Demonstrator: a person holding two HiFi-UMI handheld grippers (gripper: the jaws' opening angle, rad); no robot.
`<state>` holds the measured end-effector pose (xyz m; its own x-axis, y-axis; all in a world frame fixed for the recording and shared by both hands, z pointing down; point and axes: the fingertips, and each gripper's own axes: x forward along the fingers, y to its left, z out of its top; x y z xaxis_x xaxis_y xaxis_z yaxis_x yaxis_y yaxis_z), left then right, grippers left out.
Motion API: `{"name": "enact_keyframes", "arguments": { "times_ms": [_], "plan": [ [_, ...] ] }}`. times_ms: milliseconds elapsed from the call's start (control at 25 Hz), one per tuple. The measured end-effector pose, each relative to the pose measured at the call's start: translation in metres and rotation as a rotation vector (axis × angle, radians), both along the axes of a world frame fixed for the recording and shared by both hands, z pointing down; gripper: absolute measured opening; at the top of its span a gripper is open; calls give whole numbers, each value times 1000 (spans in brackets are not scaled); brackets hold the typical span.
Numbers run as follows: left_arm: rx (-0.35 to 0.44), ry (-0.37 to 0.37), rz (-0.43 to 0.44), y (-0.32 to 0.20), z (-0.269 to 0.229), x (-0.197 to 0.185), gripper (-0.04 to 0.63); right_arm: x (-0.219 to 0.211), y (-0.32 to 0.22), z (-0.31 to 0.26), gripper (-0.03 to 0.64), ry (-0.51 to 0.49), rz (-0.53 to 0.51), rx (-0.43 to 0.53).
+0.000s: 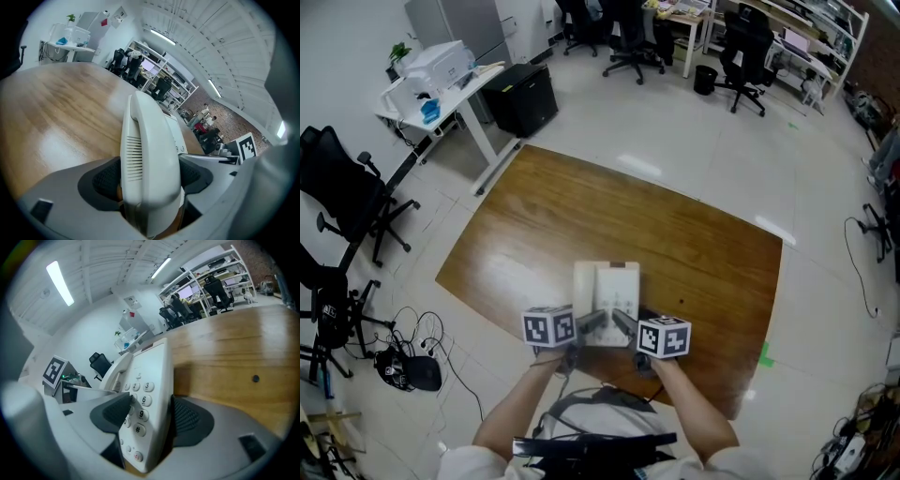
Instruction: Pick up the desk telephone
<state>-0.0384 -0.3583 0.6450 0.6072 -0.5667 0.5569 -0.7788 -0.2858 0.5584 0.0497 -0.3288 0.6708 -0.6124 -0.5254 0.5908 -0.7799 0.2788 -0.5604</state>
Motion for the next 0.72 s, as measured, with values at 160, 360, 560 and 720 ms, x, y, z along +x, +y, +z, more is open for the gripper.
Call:
{"name": "enact_keyframes", "arguments": {
  "times_ms": [160, 360, 560, 720],
  "plan": [
    [37, -5, -17, -1, -12, -3, 351, -1, 0, -8, 291, -14, 20, 17],
    [75, -23, -20, 3, -18, -7, 343, -3, 2, -20, 291, -7, 22, 61],
    [134, -21, -28, 5, -38, -10, 339, -6, 1, -41, 291, 3, 17, 124],
    [191, -17, -31, 5, -63, -10, 337, -5, -1, -65, 291, 19, 22, 189]
  ]
}}
